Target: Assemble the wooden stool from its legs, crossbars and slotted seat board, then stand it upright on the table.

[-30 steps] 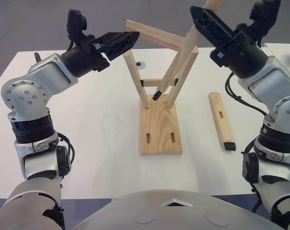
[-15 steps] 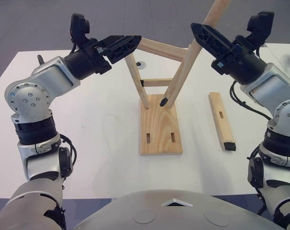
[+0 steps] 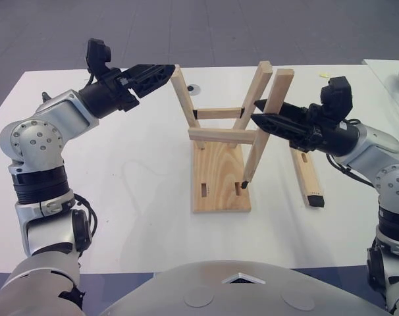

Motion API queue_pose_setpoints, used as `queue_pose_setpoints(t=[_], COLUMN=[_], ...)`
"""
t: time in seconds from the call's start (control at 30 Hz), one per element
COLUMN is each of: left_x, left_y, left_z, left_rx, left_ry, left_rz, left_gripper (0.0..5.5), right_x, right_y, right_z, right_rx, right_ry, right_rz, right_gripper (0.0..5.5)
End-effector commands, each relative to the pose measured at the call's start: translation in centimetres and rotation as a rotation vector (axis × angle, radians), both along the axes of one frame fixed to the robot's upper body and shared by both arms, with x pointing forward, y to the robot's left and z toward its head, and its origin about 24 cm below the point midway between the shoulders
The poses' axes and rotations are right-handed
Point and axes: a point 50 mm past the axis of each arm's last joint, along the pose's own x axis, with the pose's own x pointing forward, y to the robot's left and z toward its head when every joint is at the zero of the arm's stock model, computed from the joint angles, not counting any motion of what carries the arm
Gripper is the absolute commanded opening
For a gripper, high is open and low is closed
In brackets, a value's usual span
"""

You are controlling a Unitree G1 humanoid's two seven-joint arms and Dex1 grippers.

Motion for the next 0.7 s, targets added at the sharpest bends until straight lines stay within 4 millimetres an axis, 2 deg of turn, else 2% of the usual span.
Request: queue_pose_setpoints(t=[0.03, 0.3, 0.7], left_x=[0.2, 0.0, 0.2], left_y=[0.2, -0.3, -0.8], left_z=[-0.3, -0.4, -0.5], left_rx=[0.041, 0.053, 0.054], left_ry=[0.019, 0.021, 0.016], left_rz=[-0.017, -0.086, -0.137], left_gripper=[5.4, 5.4, 5.4], right_x=[0.0, -0.4, 0.1], right_y=[0.4, 1.0, 0.4], right_z=[0.0, -1.1, -3.8], right_rx=[0.035, 0.036, -0.045], right_ry=[-0.092, -0.174, -0.206], right_rz=[0.061, 0.251, 0.255], right_gripper=[2.05, 2.05, 2.05])
